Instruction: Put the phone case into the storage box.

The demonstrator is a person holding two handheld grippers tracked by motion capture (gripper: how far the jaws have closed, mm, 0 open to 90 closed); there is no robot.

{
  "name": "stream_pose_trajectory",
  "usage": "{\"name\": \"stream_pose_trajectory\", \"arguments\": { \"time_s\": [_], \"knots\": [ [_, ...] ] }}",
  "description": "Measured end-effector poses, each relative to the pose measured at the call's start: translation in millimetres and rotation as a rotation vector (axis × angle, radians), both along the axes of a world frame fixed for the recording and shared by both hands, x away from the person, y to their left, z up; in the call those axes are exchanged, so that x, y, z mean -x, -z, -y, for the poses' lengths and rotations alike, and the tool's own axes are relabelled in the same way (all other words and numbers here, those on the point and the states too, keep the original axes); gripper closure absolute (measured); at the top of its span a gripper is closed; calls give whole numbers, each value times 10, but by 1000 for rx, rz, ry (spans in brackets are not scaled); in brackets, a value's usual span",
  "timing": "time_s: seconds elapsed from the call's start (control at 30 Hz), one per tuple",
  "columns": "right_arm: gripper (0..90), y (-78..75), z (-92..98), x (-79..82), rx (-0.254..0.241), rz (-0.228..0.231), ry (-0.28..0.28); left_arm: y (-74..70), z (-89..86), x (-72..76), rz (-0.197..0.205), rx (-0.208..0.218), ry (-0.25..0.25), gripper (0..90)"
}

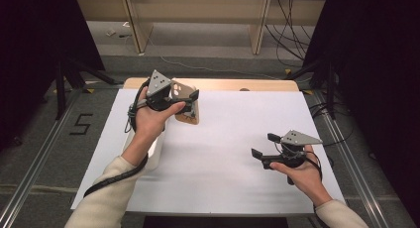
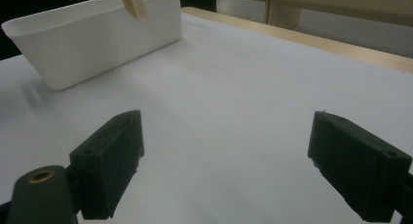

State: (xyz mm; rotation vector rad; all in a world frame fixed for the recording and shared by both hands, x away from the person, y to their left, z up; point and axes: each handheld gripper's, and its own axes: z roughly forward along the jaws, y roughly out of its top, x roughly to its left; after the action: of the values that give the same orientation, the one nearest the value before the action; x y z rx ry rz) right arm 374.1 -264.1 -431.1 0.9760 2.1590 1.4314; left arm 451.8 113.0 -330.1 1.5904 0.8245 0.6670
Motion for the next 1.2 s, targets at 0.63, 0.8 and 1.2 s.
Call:
{"name": "stream_pose_trajectory", "arguments": {
  "time_s": [0.63, 0.8, 1.2],
  "knots": [
    [144, 10, -1, 2, 1, -4, 1, -30, -79, -22, 4, 5, -22, 115],
    [144, 12, -3, 2, 3, -5, -2, -55, -112, -25, 7, 14, -28, 115],
    [146, 16, -4, 3, 5, -9, -4, -86, -183, -35, 15, 14, -43, 116]
  ]
}}
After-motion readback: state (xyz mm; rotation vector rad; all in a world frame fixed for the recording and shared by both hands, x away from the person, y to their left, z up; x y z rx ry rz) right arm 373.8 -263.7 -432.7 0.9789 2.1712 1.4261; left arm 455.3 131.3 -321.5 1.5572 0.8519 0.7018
